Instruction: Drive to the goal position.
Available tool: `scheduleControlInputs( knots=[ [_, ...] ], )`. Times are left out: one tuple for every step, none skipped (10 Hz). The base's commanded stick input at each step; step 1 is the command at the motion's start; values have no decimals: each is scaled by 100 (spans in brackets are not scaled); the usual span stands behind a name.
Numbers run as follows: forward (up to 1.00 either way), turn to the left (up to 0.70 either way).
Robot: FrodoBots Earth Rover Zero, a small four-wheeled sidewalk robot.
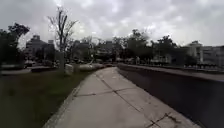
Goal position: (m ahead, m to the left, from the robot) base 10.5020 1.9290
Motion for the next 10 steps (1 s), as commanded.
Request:
scheduleControlInputs(
  knots=[
    [100,1],
    [100,7],
    [100,16],
    [100,25],
    [100,34],
    [100,40],
    [100,33],
    [100,26],
    [100,19],
    [100,12]
  ],
)
